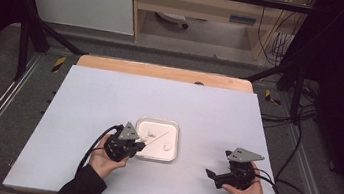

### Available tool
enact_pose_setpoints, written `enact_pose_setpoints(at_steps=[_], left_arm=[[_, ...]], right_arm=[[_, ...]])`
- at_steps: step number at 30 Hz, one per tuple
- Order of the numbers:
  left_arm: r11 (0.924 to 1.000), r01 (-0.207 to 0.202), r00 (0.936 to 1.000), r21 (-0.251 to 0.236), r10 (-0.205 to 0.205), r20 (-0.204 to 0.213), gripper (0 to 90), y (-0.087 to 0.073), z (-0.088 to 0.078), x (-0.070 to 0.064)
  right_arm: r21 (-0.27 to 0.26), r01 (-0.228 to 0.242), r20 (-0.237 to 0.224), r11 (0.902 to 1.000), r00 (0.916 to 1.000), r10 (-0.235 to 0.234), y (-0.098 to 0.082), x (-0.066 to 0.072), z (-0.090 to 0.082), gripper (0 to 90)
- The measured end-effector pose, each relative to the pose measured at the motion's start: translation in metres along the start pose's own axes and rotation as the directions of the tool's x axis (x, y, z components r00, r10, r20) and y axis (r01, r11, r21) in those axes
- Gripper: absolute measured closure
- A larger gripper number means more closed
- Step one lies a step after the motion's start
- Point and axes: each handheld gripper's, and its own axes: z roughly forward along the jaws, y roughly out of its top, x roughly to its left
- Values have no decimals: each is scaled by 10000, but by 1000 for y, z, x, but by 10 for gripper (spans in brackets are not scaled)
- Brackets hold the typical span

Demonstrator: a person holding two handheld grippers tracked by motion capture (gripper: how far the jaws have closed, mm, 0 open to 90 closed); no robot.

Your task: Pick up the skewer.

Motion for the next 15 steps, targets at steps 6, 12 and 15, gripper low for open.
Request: enact_pose_setpoints(at_steps=[6,12,15], left_arm=[[9990,-395,9987,193,389,323,888,8,0,-4],[9976,-628,9968,299,612,511,888,14,0,-8],[9962,-776,9953,395,751,618,888,17,1,-10]], right_arm=[[202,1482,406,9888,9880,-1489,17,20,2,21],[439,2458,532,9683,9673,-2480,28,34,7,36],[567,2867,599,9563,9552,-2899,33,38,8,45]])
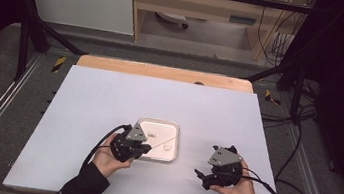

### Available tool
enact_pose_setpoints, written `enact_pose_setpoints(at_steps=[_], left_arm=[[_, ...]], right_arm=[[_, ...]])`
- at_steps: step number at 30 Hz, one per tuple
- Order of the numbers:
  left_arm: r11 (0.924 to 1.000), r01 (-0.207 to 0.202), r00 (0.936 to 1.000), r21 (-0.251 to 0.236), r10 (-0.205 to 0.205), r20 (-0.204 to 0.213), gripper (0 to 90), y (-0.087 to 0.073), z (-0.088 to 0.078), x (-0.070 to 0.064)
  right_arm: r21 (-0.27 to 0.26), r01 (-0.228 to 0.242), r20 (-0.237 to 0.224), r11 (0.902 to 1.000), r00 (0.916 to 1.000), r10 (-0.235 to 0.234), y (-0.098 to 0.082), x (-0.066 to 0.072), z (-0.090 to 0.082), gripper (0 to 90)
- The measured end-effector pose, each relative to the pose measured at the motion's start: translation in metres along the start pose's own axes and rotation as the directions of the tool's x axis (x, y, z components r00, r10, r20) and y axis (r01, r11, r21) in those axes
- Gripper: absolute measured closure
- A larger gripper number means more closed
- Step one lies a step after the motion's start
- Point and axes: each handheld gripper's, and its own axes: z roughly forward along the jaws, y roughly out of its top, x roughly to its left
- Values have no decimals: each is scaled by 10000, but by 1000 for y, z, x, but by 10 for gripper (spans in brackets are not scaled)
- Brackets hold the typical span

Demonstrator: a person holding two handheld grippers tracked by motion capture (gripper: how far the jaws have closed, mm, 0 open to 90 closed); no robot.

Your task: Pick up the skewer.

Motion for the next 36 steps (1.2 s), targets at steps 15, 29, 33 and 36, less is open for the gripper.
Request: enact_pose_setpoints(at_steps=[15,29,33,36], left_arm=[[9977,-590,9971,347,572,499,888,23,12,-16],[9926,-1064,9918,585,1017,775,889,39,19,-28],[9913,-1141,9904,663,1083,858,889,42,23,-31],[9892,-1237,9890,782,1164,914,888,45,26,-33]], right_arm=[[410,1805,200,9827,9832,-1814,16,11,6,102],[371,3391,249,9400,9401,-3401,25,20,9,227],[375,3823,286,9233,9231,-3834,27,21,9,274],[395,4128,279,9099,9098,-4140,27,20,8,307]])
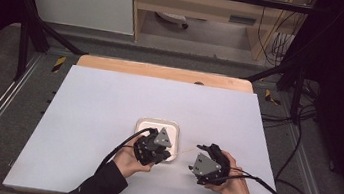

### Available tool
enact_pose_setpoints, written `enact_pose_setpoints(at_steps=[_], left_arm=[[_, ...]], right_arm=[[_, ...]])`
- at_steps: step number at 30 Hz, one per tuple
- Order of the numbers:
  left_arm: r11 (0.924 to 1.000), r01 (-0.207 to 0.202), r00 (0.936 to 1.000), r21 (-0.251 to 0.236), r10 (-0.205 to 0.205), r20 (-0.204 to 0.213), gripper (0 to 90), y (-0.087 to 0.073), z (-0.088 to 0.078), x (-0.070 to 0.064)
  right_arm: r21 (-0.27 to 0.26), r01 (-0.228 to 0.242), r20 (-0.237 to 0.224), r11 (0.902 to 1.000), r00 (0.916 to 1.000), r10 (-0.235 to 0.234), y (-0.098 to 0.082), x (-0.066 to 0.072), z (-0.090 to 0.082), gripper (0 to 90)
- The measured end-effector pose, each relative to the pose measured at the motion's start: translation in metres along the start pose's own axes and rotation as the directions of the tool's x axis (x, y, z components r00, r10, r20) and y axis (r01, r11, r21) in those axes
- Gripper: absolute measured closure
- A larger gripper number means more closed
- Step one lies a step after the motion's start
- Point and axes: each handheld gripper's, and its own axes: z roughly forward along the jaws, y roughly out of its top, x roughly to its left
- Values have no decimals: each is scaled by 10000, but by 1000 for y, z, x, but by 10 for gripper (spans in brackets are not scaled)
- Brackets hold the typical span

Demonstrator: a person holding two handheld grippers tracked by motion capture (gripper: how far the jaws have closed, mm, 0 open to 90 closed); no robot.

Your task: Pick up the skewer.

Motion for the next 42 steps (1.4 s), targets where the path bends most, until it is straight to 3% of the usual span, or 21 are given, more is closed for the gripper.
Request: enact_pose_setpoints(at_steps=[5,7,11,13,14,17,23,24,32,42], left_arm=[[9998,-172,9998,60,171,126,888,8,4,-5],[9998,-195,9997,93,194,161,889,9,5,-5],[9993,-334,9992,160,330,216,889,14,10,-9],[9990,-401,9990,204,397,209,889,17,12,-10],[9987,-443,9988,237,438,208,889,19,14,-12],[9982,-541,9982,255,534,267,889,23,16,-14],[9956,-815,9961,455,797,390,889,30,23,-19],[9956,-815,9961,455,797,390,888,30,23,-19],[9947,-895,9952,506,874,434,888,34,26,-21],[9945,-913,9949,515,890,466,889,34,25,-21]], right_arm=[[58,602,91,9982,9981,-602,0,1,0,353],[81,619,98,9981,9980,-620,0,2,0,369],[36,1432,208,9897,9895,-1432,0,3,2,439],[58,1462,203,9892,9890,-1462,0,4,2,451],[115,1710,162,9852,9851,-1712,1,5,3,476],[151,1836,191,9829,9828,-1838,0,6,4,505],[214,2429,143,9698,9699,-2432,0,8,6,622],[236,2671,163,9634,9634,-2675,-1,7,6,639],[296,3077,-24,9510,9515,-3078,-1,9,6,737],[319,3179,-37,9476,9481,-3179,-2,8,6,824]])
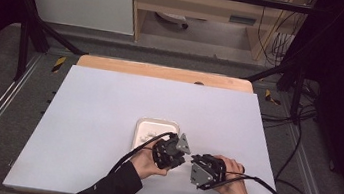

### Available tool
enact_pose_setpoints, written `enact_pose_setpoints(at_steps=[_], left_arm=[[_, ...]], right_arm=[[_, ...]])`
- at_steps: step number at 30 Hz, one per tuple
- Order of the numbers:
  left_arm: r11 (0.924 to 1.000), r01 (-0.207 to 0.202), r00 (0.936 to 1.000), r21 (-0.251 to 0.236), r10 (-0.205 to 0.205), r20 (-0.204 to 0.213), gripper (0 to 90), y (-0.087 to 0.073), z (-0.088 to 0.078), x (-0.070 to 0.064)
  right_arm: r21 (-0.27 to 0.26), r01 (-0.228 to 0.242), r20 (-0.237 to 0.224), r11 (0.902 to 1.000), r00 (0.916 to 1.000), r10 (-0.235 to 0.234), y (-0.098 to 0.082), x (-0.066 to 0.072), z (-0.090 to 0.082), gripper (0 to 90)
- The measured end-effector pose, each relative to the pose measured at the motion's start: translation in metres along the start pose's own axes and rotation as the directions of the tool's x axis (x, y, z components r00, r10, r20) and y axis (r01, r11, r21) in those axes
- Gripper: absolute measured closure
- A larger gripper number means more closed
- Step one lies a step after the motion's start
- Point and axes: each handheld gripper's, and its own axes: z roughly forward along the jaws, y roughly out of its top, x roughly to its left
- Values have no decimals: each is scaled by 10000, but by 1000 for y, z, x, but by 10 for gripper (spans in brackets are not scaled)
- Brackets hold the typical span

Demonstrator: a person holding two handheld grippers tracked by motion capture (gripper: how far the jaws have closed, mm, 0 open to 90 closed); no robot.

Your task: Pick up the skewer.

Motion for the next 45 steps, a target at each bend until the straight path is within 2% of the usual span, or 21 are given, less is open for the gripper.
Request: enact_pose_setpoints(at_steps=[14,16,19,20,24,25,26,27,29,36,42,45], left_arm=[[9999,146,9998,39,-147,147,887,-1,-2,4],[9998,182,9997,13,-182,181,885,-1,-2,5],[9997,221,9996,46,-221,158,878,-2,-2,6],[9997,234,9996,91,-235,136,845,-2,-2,6],[9993,325,9995,178,-325,-6,735,-3,-5,9],[9989,269,9996,391,-271,61,712,-3,-6,11],[9975,200,9998,683,-197,-57,695,-3,-7,12],[9975,200,9998,683,-197,-57,681,-3,-7,12],[9941,89,10000,1084,-93,28,662,-4,-7,13],[9812,-108,9997,1927,60,255,684,-5,0,13],[9766,-241,9992,2139,167,363,768,-3,6,9],[9773,-255,9993,2103,191,326,810,-3,8,8]], right_arm=[[-65,455,67,9989,9989,-455,1,3,1,890],[-45,358,13,9993,9994,-358,1,4,1,892],[-60,549,-2,9985,9985,-549,2,3,1,894],[135,741,39,9972,9972,-742,2,3,1,894],[352,787,23,9963,9969,-789,1,4,1,894],[400,841,33,9957,9964,-843,1,4,1,894],[443,879,55,9951,9961,-882,1,3,1,894],[443,879,55,9951,9961,-882,1,3,1,894],[578,949,1,9938,9955,-950,1,3,2,894],[662,1049,7,9923,9945,-1051,1,4,2,894],[634,1173,-44,9911,9931,-1172,1,4,2,894],[613,1204,-72,9908,9927,-1202,1,5,2,894]])
